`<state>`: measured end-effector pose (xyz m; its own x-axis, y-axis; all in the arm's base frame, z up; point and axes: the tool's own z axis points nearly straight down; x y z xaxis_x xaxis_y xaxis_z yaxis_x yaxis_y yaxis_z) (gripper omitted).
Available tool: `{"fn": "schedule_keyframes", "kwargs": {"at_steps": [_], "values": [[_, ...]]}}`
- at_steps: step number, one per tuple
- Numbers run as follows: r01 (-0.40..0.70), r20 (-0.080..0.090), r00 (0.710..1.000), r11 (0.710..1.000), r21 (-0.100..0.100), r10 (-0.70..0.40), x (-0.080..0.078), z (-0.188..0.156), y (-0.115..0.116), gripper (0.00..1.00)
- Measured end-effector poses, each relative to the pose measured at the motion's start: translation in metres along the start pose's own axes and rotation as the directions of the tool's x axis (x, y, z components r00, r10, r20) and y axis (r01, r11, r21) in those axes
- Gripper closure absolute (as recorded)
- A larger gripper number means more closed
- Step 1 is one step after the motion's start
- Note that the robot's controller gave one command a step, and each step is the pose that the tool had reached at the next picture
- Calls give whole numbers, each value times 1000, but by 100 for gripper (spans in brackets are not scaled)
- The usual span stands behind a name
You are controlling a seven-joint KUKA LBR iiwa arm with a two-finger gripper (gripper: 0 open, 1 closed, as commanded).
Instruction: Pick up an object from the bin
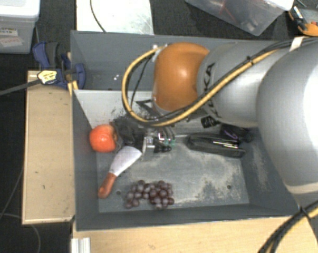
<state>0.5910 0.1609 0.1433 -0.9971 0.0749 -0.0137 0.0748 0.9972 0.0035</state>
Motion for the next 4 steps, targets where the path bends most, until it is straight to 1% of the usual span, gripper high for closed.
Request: {"fn": "schedule_keyframes", "kwargs": {"at_steps": [1, 2, 3, 4], "values": [[-70, -23, 997, 998, 10, 70, 12, 43, -13, 0], [-31, -1, 1000, 999, 12, 31, 6, 72, 51, 0], [-340, -7, 940, 940, 14, 340, 14, 70, 25, 100], [-340, -7, 940, 940, 14, 340, 14, 70, 25, 100]]}}
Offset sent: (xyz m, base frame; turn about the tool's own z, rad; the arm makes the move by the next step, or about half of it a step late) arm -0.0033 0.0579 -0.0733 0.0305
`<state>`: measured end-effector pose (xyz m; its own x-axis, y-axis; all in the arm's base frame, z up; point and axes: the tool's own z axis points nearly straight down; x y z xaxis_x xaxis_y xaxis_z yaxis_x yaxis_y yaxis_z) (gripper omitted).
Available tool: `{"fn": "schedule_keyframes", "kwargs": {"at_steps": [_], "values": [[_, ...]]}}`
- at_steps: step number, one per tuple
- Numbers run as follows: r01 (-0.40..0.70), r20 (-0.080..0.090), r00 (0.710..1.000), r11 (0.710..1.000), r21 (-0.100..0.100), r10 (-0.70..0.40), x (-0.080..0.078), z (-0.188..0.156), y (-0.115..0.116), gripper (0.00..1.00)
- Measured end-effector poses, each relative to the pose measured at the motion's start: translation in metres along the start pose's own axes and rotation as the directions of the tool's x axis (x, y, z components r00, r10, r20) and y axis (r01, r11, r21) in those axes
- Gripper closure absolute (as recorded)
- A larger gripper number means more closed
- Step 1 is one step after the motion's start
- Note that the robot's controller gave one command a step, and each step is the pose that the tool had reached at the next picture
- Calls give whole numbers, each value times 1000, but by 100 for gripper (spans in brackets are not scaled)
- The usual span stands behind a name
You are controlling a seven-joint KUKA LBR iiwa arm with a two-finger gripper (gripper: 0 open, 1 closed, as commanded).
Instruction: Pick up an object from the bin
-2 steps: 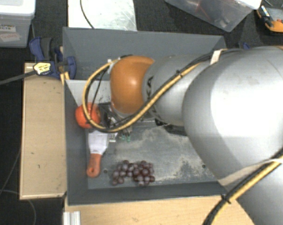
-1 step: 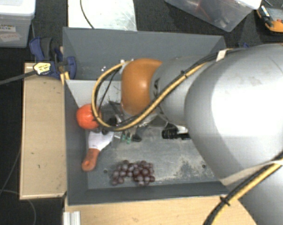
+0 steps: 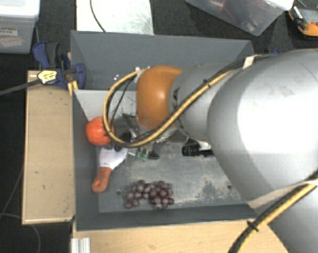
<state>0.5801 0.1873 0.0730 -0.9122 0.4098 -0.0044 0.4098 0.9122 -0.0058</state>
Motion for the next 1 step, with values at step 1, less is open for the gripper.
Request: {"fn": "schedule_keyframes", "kwargs": {"at_steps": [1], "values": [[0, -1, 1000, 1000, 1, 0, 0, -15, -1, 100]]}}
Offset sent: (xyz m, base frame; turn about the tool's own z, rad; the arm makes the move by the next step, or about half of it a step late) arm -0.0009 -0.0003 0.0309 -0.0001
